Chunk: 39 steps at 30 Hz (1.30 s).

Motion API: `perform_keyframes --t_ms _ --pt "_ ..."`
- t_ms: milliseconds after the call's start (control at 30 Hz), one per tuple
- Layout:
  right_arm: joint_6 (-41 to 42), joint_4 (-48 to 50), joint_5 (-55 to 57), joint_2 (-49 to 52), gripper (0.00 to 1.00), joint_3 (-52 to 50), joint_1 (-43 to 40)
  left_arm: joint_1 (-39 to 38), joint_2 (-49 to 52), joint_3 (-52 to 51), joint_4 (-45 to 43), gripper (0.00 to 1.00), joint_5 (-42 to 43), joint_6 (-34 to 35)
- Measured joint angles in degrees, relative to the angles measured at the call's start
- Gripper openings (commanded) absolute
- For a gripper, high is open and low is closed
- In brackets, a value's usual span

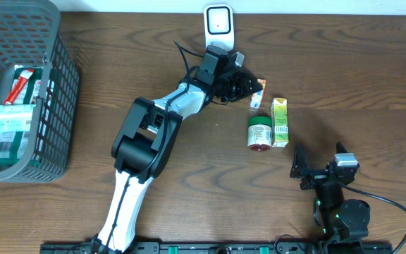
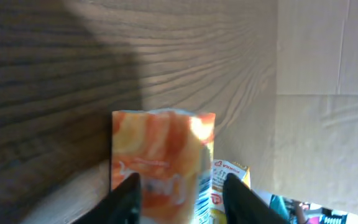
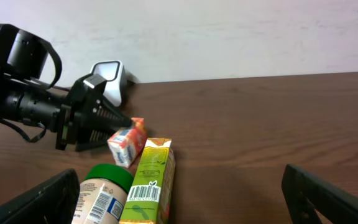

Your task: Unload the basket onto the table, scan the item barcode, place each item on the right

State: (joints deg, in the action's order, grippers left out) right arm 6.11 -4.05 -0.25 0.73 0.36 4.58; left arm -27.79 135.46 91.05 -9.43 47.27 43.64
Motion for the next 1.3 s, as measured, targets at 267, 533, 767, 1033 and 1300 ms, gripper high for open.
perform_keyframes --t_ms 267,533,767,1033,1300 --pt "0.0 0.0 0.0 0.0 0.99 0.0 0.0 0.0 0.0 0.0 0.0 0.59 0.0 0.1" --pt "0.0 0.0 0.0 0.0 0.99 0.0 0.0 0.5 -0.6 0.0 0.5 0.6 0.0 -0.2" --pt "0.0 0.0 0.0 0.0 0.99 0.0 0.0 3.9 -11.3 0.1 13.0 0.6 -3.6 -4.7" --pt "0.0 0.0 0.0 0.0 0.99 0.0 0.0 8.8 -31.7 6.5 46.1 0.6 -27.0 -19.6" --pt "0.0 0.0 0.0 0.0 0.99 0.0 0.0 23.4 -48.7 12.1 55.1 0.61 -48.2 -27.7"
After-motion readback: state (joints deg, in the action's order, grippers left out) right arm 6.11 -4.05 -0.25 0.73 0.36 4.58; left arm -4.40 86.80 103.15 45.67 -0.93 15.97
